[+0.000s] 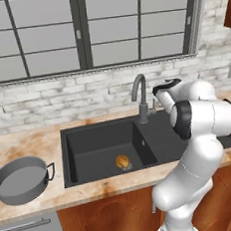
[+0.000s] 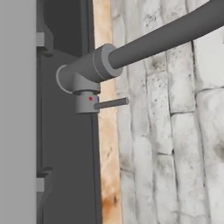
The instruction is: Dump the potato from the pot into the sink. Then turn on the water and wash the potato. Then turn off the water and put the potato back in the pot.
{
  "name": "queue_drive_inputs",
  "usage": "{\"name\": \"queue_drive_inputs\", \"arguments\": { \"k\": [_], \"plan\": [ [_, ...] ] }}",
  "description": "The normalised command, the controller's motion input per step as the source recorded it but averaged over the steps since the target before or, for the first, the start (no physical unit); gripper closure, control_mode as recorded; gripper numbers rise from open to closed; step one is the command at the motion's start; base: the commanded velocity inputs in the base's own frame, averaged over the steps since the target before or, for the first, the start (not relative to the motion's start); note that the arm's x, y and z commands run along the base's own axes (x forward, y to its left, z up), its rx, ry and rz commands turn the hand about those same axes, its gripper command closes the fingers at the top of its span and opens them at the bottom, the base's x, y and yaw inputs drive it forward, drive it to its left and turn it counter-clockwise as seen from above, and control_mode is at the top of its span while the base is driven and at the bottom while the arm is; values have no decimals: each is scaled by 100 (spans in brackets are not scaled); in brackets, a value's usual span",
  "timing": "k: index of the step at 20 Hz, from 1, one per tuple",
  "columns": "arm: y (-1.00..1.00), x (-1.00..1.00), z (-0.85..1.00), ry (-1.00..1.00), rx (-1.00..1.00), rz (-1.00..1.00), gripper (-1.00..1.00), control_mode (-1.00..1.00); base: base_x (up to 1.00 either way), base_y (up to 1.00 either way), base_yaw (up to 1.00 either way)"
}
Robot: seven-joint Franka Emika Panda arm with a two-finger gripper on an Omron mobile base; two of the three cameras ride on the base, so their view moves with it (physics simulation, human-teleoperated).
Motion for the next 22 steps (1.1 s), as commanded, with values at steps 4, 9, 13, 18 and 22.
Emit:
{"name": "queue_drive_inputs", "arguments": {
  "k": [4,9,13,18,22],
  "plan": [
    [2,22,-6,0,0,5,-100,-100,0,0,0],
    [0,48,-1,0,0,0,-100,-100,0,0,0],
    [0,49,-18,-2,0,0,-100,-100,0,0,0],
    [-3,51,-34,-5,0,0,-100,-100,0,0,0],
    [-20,60,-48,-5,0,0,-100,-100,0,0,0]
  ]
}}
